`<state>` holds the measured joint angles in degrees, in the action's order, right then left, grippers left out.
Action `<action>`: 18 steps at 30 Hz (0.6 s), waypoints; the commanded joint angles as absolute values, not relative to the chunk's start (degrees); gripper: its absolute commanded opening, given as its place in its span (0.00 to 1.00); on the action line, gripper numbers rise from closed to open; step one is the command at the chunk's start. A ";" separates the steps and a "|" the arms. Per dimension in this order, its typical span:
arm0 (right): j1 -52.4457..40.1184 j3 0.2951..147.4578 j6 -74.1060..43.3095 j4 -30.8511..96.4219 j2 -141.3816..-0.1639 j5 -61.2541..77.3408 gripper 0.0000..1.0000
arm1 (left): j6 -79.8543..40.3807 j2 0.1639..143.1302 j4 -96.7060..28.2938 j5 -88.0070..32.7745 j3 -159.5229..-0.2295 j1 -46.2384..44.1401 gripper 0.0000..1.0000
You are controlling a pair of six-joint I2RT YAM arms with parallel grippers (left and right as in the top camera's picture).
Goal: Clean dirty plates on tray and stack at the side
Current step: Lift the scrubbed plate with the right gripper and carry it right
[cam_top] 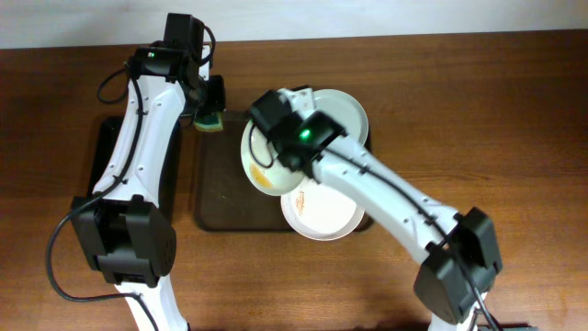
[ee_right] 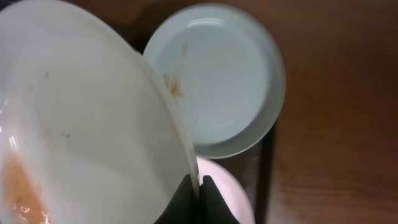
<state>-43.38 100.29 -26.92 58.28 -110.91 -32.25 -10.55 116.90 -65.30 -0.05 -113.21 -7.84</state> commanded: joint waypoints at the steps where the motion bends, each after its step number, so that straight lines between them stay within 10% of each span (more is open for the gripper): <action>1: -48.07 101.14 -29.67 57.84 -110.10 -48.75 0.04 | -10.66 117.21 -65.06 -0.71 -113.45 -7.44 0.01; 18: -57.39 101.14 -38.48 58.08 -111.87 -81.69 0.04 | -10.66 117.21 -65.19 -0.71 -113.45 -7.44 0.01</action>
<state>-56.55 100.29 -37.04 58.11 -111.66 -73.56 -10.52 116.90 -65.34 -0.05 -113.21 -7.84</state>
